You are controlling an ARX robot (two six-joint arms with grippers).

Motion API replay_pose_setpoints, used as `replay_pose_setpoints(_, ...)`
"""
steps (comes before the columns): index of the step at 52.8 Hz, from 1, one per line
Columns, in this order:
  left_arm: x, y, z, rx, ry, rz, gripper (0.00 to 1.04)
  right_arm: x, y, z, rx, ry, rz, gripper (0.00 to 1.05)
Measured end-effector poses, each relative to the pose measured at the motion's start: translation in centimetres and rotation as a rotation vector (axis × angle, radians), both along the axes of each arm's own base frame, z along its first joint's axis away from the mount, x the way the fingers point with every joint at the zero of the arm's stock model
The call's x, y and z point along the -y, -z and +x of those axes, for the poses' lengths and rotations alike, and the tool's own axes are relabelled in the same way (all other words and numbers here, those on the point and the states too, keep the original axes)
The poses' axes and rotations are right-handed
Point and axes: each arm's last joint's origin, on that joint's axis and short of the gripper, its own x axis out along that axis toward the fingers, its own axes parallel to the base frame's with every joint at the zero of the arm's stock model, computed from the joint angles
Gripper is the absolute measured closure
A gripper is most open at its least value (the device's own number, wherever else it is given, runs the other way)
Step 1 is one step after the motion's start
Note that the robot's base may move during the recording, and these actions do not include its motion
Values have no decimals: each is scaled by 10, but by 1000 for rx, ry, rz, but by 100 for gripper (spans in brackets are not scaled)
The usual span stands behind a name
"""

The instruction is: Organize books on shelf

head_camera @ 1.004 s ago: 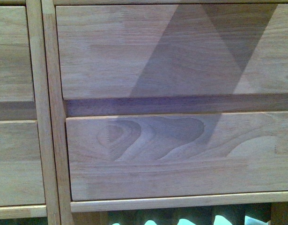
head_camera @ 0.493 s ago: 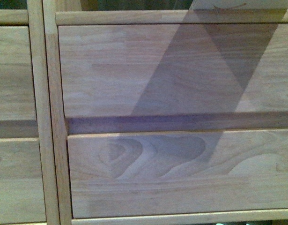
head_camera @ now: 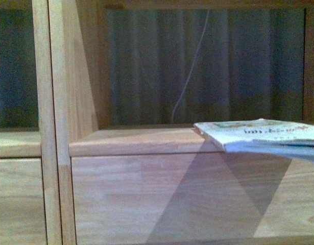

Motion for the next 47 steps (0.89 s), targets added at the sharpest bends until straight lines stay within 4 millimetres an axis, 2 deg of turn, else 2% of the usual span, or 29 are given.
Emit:
replay_pose_setpoints(25, 0, 0, 0, 0, 0, 0, 7, 0, 0, 0, 0, 0, 0, 7)
replay_pose_setpoints(31, 0, 0, 0, 0, 0, 0, 7, -3, -1, 2, -32, 180, 8, 7)
replay_pose_setpoints(34, 0, 0, 0, 0, 0, 0, 7, -7, -8, 5, -67, 219, 39, 7)
replay_pose_setpoints(42, 0, 0, 0, 0, 0, 0, 7, -22, -49, 18, -153, 128, 223, 7)
replay_pose_setpoints(47, 0, 0, 0, 0, 0, 0, 7, -32, -59, 24, -213, 70, 318, 7)
